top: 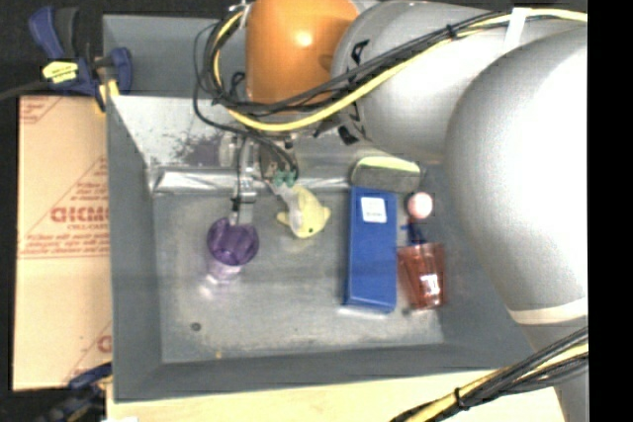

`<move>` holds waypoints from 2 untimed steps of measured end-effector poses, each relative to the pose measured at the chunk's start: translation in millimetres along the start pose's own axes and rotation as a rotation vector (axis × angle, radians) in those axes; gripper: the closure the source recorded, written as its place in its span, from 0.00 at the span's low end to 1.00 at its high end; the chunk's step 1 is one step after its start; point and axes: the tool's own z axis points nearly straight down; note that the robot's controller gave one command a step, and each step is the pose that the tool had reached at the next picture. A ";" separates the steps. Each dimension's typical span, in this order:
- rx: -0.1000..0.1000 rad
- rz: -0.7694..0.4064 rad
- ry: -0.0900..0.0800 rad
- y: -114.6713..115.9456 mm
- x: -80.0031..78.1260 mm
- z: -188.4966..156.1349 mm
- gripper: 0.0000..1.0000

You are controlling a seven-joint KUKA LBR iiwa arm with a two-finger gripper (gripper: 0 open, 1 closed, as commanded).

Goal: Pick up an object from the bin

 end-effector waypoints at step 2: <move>-0.001 -0.156 -0.014 -1.1 -5.4 51.6 0.00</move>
Offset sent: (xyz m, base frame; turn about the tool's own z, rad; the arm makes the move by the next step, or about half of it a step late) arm 0.0032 -0.0004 -0.1052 -0.2856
